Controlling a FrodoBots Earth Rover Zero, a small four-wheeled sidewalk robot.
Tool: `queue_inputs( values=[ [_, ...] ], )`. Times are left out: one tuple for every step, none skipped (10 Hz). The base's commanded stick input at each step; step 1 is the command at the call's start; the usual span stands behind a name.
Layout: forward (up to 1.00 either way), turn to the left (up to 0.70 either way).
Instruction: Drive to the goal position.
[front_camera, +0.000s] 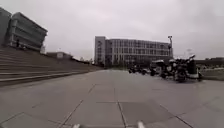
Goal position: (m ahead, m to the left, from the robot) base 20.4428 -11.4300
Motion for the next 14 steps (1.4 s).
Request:
queue_inputs(
  values=[
    [0.70, 0.00],
    [0.70, 0.00],
    [0.70, 0.00],
    [0.70, 0.00],
    [0.70, 0.00],
    [0.70, 0.00],
    [0.70, 0.00],
    [0.70, 0.00],
    [0.70, 0.00],
    [0.70, 0.00],
    [0.70, 0.00],
    [0.70, 0.00],
    [0.70, 0.00],
    [0.70, 0.00]
  ],
)
